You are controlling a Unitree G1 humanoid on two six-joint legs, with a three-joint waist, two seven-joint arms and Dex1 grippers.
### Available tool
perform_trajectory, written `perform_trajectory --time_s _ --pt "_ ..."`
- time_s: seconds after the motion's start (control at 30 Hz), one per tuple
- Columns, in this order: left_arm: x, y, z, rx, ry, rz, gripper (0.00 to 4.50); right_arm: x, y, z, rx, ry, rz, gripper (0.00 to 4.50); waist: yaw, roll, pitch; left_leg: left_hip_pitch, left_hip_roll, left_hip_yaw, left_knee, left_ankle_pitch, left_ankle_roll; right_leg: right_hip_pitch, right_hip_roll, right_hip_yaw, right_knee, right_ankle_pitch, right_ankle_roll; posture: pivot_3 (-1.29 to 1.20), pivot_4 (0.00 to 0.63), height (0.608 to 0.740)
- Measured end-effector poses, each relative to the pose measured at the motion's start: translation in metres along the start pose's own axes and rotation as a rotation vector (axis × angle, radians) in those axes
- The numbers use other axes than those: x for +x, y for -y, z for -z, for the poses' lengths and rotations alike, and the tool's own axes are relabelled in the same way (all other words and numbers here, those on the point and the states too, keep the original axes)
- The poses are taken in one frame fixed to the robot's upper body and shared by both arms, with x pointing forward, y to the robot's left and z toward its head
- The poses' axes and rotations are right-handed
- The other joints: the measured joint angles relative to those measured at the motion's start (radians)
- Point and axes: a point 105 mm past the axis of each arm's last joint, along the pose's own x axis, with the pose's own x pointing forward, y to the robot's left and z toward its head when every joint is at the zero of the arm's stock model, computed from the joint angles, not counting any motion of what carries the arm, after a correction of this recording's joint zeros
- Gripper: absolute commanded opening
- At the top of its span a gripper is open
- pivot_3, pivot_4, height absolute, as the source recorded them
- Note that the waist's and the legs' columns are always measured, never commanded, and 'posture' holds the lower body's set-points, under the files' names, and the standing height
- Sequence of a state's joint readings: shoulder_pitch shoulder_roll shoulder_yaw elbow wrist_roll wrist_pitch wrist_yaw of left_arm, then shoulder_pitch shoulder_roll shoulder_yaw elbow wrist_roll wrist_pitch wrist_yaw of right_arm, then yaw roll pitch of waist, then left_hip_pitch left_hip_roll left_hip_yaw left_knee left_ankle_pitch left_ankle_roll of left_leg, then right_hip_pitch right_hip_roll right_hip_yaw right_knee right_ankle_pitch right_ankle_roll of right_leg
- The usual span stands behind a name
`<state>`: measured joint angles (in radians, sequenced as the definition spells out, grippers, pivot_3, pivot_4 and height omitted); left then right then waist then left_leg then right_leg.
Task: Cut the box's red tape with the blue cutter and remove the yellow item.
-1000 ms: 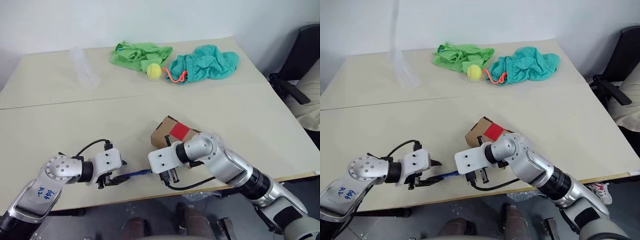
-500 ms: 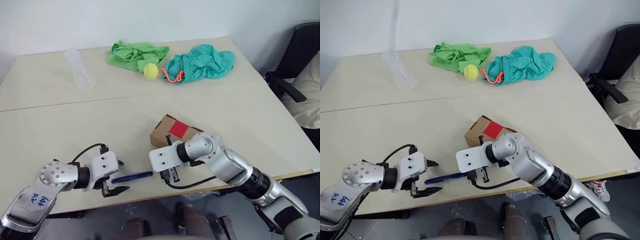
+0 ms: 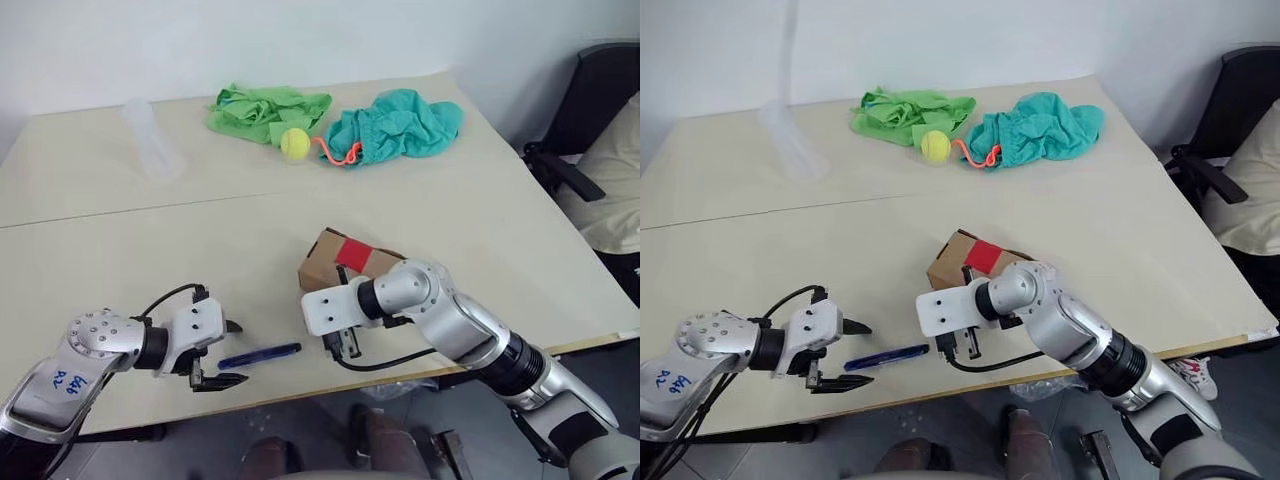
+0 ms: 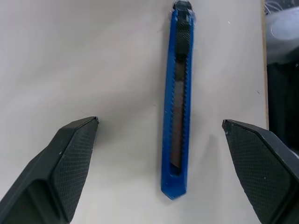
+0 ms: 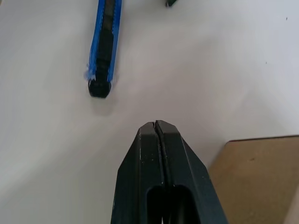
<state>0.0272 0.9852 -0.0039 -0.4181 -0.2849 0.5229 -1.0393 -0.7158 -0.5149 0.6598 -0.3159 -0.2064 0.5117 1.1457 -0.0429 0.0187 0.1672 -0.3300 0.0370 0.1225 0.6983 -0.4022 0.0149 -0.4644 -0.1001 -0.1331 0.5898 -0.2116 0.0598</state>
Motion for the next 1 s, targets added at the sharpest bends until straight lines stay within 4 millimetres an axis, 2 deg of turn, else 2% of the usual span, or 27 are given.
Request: perform_trajectory --time_s 0.07,0.17,0.23,0.63,0.77,1.0 --pt "-0.001 0.002 0.002 0.0 0.001 -0.003 4.49 0.0 0.0 0.0 0.0 0.0 0.0 0.0 -0.004 0.0 0.0 0.001 0.002 0.001 0.0 -0.001 -0.001 0.0 0.001 0.0 0.0 -0.001 -0.001 0.0 0.15 0.74" --pt "-0.002 0.006 0.006 0.016 0.004 -0.013 4.01 0.0 0.0 0.0 0.002 -0.001 0.0 0.0 -0.01 0.0 0.0 0.002 0.003 0.002 -0.001 -0.001 -0.002 0.0 0.002 0.001 0.001 -0.001 -0.002 0.0 0.15 0.74" --pt "-0.002 0.007 0.008 0.028 0.013 -0.03 3.5 0.0 0.0 0.001 0.006 -0.003 0.0 0.0 -0.012 0.0 0.0 0.003 0.004 0.002 -0.001 -0.001 -0.003 0.0 0.002 0.001 0.001 -0.002 -0.003 0.0 0.15 0.74" --pt "-0.001 0.012 0.017 0.06 0.079 -0.087 3.5 0.0 0.0 0.0 0.011 0.002 -0.002 0.0 -0.012 0.001 -0.001 0.006 0.008 0.005 -0.001 -0.003 -0.006 0.001 0.002 0.001 0.002 -0.004 -0.007 0.0 0.15 0.74" --pt "-0.002 0.018 0.021 0.069 0.103 -0.088 2.68 0.0 0.0 -0.001 0.011 0.004 -0.002 0.0 -0.012 0.001 -0.001 0.009 0.011 0.006 -0.003 -0.004 -0.008 0.0 0.004 0.001 0.002 -0.007 -0.011 0.0 0.15 0.74" --pt "-0.001 0.022 0.028 0.064 0.193 -0.119 2.68 0.0 -0.001 -0.004 0.004 0.011 -0.001 0.0 -0.008 0.0 -0.001 0.01 0.011 0.008 -0.002 -0.004 -0.008 0.0 0.003 0.0 0.003 -0.007 -0.012 0.0 0.15 0.74"
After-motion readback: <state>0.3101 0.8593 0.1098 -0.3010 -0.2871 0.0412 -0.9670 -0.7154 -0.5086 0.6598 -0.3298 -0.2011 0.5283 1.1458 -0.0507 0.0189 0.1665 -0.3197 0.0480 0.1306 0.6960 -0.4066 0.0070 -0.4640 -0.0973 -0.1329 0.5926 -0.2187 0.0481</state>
